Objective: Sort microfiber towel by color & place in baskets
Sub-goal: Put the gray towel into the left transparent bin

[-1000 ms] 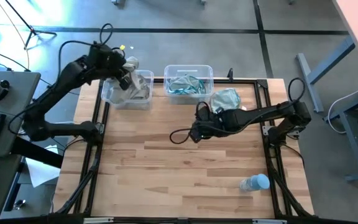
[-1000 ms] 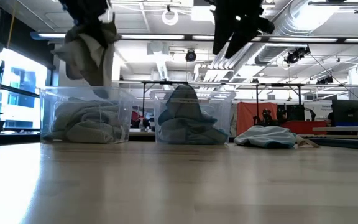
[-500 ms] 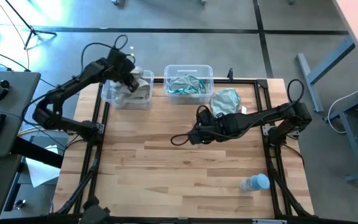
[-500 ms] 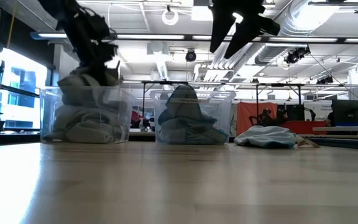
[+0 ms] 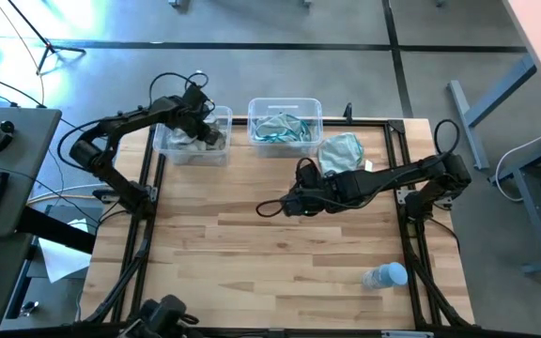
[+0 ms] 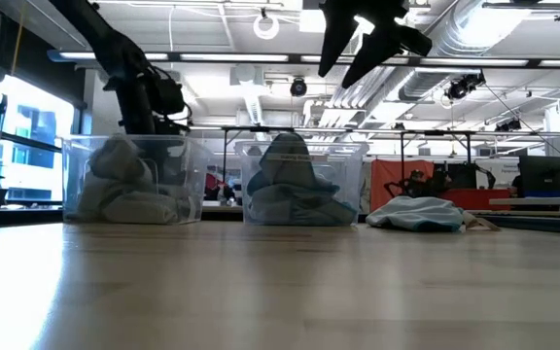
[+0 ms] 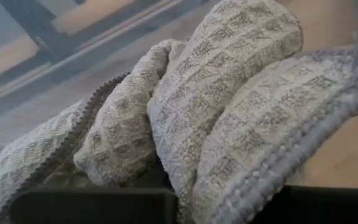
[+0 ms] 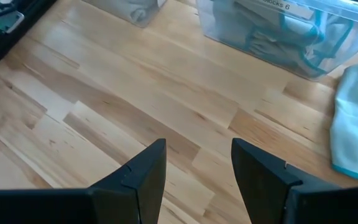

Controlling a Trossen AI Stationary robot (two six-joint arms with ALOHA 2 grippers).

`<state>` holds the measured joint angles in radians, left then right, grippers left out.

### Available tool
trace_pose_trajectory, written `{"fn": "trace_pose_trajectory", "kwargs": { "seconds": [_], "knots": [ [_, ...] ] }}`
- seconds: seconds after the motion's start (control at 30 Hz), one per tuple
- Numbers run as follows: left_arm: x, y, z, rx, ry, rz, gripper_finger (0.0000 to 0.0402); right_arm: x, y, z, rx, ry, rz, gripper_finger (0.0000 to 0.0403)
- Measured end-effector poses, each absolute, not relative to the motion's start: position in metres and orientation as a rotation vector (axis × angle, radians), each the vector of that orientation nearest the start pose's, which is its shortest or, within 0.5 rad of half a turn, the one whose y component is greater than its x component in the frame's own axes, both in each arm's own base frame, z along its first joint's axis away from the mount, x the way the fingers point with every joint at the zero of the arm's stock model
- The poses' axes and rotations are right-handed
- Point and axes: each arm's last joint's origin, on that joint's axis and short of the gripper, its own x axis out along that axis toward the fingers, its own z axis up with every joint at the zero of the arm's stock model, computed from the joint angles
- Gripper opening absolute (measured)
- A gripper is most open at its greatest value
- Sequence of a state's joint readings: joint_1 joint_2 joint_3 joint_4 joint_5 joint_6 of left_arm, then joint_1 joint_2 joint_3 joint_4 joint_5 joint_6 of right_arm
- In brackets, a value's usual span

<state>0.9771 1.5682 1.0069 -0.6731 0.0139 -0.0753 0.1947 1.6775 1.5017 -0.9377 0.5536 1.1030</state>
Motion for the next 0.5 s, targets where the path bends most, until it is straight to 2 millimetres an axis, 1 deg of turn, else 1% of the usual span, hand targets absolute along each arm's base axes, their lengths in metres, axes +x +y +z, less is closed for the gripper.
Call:
{"fn": "trace_pose_trajectory", "kwargs": {
  "seconds": [0.13, 0.5],
  "knots": [
    [0.1645, 0.2429, 0.1912, -0.679, 1.109, 0.878, 0.0055, 0.3383, 0.0512, 0.2999, 0.591, 0.713, -0.82, 0.0177],
    [0.1645, 0.2427, 0.1935, -0.672, 1.095, 0.878, 0.0122, 0.3387, 0.0515, 0.3002, 0.591, 0.71, -0.816, 0.0177]
  ]
}}
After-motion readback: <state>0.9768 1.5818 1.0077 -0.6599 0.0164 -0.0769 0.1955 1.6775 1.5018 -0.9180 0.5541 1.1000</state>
